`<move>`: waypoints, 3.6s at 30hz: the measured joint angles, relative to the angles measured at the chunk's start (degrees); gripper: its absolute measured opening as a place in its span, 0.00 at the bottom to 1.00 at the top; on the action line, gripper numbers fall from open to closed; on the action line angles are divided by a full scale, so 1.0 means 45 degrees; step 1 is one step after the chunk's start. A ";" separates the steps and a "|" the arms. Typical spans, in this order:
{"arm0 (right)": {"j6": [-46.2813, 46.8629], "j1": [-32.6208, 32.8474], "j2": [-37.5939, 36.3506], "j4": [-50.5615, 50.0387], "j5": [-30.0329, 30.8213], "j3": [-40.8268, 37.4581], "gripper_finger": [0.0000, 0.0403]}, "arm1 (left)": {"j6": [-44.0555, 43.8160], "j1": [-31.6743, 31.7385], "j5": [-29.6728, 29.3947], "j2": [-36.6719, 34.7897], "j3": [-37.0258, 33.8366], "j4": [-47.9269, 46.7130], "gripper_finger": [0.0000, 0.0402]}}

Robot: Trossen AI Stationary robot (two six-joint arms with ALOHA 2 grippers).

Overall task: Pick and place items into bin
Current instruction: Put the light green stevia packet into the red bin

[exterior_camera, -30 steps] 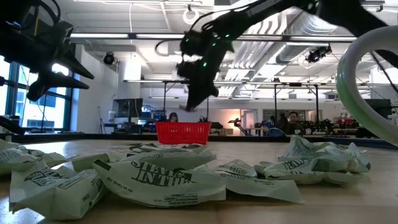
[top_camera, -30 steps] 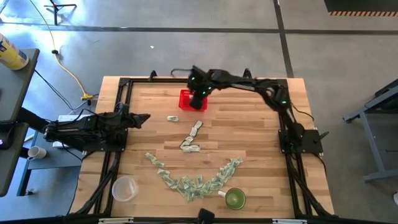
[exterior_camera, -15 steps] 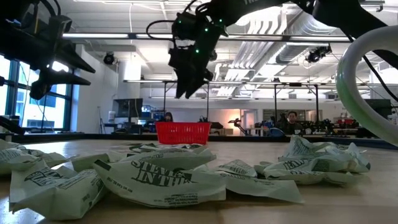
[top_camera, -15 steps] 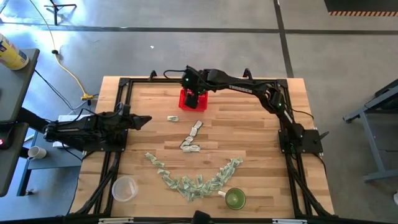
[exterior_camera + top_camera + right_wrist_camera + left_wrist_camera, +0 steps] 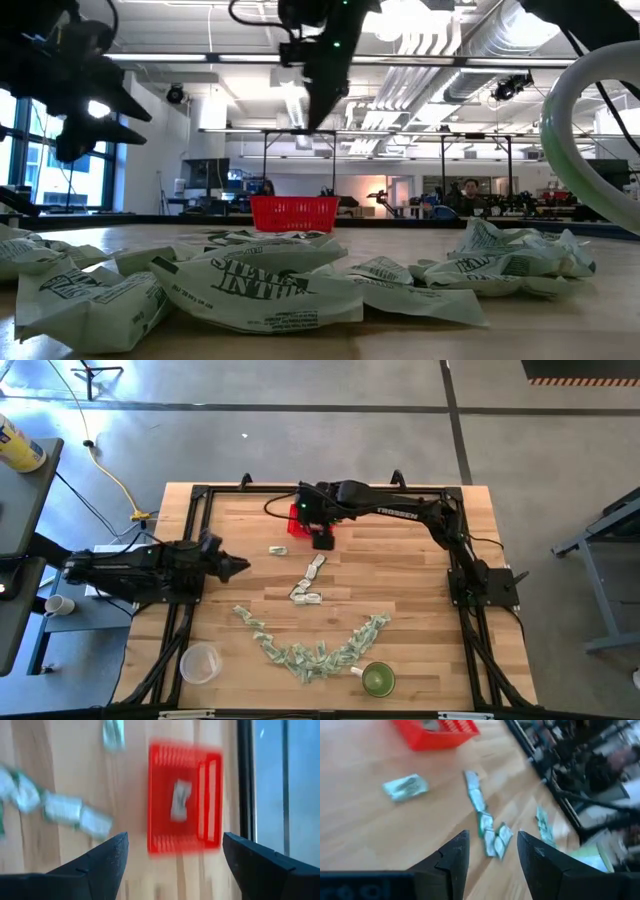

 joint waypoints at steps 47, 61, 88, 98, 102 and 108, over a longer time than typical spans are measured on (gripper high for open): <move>0.5548 0.0714 -0.3828 -0.5158 0.2679 -0.0024 0.78 | 1.4295 0.4754 0.2664 1.5870 0.4767 0.2858 0.62; 0.9953 0.1883 -1.0998 0.1444 0.1785 -1.0800 0.78 | 1.4193 0.4754 0.2497 1.5838 0.4767 0.2926 0.57; 0.8338 0.3747 -1.0324 0.4507 -0.0654 -1.4882 0.67 | 1.4238 0.4754 0.1171 1.5833 0.4762 0.3629 0.28; 0.8180 0.3708 -1.0324 0.4707 -0.0412 -1.4882 0.65 | 1.3643 0.4646 0.3397 1.5833 0.4874 0.3365 0.16; 0.8180 0.3707 -1.0324 0.4692 -0.0202 -1.4882 0.65 | 1.3603 0.4397 0.1587 1.5833 0.4874 0.3165 0.48; 0.8235 0.3708 -1.0324 0.4531 -0.0248 -1.4882 0.65 | 1.4289 0.4336 0.1790 1.5833 0.4874 0.3182 0.84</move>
